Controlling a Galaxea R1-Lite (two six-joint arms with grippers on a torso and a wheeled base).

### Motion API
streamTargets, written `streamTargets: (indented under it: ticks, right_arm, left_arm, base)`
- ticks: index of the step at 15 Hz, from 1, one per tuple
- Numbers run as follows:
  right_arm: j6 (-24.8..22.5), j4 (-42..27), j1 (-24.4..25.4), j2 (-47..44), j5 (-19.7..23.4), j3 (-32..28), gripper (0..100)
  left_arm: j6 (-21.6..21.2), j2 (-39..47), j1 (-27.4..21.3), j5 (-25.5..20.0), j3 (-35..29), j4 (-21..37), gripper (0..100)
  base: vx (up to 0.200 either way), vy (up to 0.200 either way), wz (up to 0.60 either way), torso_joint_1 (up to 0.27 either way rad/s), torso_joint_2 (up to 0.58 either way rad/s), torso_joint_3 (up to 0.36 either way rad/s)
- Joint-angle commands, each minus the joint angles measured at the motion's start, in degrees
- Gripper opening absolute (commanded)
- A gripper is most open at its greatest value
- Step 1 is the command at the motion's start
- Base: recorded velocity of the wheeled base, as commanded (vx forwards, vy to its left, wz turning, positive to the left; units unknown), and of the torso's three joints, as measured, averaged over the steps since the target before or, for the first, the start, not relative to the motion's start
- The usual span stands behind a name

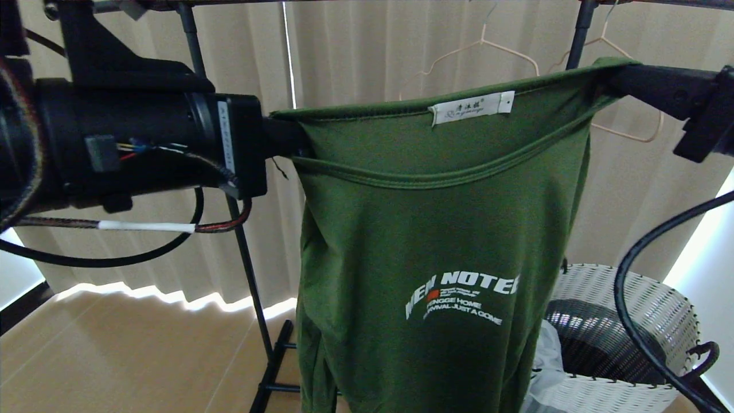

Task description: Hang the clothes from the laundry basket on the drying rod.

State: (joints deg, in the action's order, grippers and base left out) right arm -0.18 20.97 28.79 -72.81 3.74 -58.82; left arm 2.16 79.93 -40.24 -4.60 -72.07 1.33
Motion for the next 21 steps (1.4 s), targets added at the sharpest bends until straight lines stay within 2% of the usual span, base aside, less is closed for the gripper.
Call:
streamTargets:
  ticks: [1,5,12,14,16,18,21]
  right_arm:
    - [0.3,3.8,-0.1,-6.0,0.2,-1.1,0]
    - [1.8,7.7,-0.1,-9.2,0.2,-3.1,0]
    - [1.7,6.8,-0.1,-5.1,-0.1,-3.1,0]
    - [1.7,4.5,-0.1,-2.3,-0.1,-3.1,0]
    - [1.7,0.7,-0.1,0.0,-0.2,-3.1,0]
    - [1.6,-6.8,-0.1,3.4,-0.4,-2.4,0]
    - [1.7,-11.9,-0.1,5.4,-0.3,-1.7,0]
  left_arm:
    - [0.0,-3.4,0.0,-0.9,1.4,0.0,0]
    - [-0.4,-3.9,-0.9,-1.2,1.8,-0.1,0]
    - [-1.0,-3.7,-1.5,-0.6,1.1,-0.3,0]
    - [-4.3,-1.4,-0.4,3.4,-0.4,-0.4,0]
    - [-4.5,2.5,-0.4,8.2,-5.0,-0.4,0]
    - [-4.5,6.1,-0.1,11.8,-9.9,-0.5,0]
    - [-3.7,9.9,0.0,18.2,-13.4,-1.2,0]
  base:
    - [0.000,0.000,0.00,0.000,0.00,0.000]
    - [0.000,0.000,0.00,0.000,0.00,0.000]
    - [0.000,0.000,0.00,0.000,0.00,0.000]
    - [0.000,0.000,0.00,0.000,0.00,0.000]
    - [0.000,0.000,0.00,0.000,0.00,0.000]
    - [0.000,0.000,0.00,0.000,0.00,0.000]
    - [0.000,0.000,0.00,0.000,0.00,0.000]
